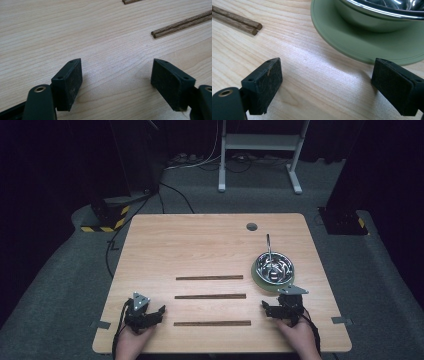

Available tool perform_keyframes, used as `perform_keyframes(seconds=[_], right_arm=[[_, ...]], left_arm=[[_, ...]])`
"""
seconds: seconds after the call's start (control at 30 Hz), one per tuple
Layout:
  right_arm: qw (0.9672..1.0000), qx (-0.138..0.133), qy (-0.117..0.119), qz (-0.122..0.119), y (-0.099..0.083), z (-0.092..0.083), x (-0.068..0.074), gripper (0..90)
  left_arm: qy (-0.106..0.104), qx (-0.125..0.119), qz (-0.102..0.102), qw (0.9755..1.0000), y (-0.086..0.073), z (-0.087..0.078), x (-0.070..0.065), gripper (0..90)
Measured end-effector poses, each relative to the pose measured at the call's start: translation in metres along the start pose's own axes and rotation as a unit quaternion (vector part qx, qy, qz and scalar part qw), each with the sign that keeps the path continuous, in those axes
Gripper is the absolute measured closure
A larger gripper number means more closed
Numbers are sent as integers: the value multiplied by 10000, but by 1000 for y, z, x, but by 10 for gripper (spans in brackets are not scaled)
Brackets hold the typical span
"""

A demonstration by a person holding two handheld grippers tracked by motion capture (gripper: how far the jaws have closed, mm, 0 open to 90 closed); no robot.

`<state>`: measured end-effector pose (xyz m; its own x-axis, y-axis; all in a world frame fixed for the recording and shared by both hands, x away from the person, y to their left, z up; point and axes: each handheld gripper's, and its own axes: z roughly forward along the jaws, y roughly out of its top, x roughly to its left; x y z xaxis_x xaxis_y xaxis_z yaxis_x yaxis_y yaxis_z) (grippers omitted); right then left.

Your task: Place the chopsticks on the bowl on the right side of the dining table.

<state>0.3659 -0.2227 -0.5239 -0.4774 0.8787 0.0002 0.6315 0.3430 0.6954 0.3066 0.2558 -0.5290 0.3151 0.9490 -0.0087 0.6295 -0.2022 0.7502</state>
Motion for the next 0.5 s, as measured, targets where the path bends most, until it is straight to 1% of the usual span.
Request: perform_keyframes(seconds=[0.43,0.47,0.5], right_arm=[[10000,-13,-9,-20,-1,0,0,93],[10000,-15,-5,-20,-1,0,0,93],[10000,1,21,-33,0,0,0,93]], left_arm=[[8,-8,8,10000,-1,-1,0,254],[14,-4,-8,10000,-1,-1,0,256],[-15,-34,-93,10000,-1,-1,1,265]])
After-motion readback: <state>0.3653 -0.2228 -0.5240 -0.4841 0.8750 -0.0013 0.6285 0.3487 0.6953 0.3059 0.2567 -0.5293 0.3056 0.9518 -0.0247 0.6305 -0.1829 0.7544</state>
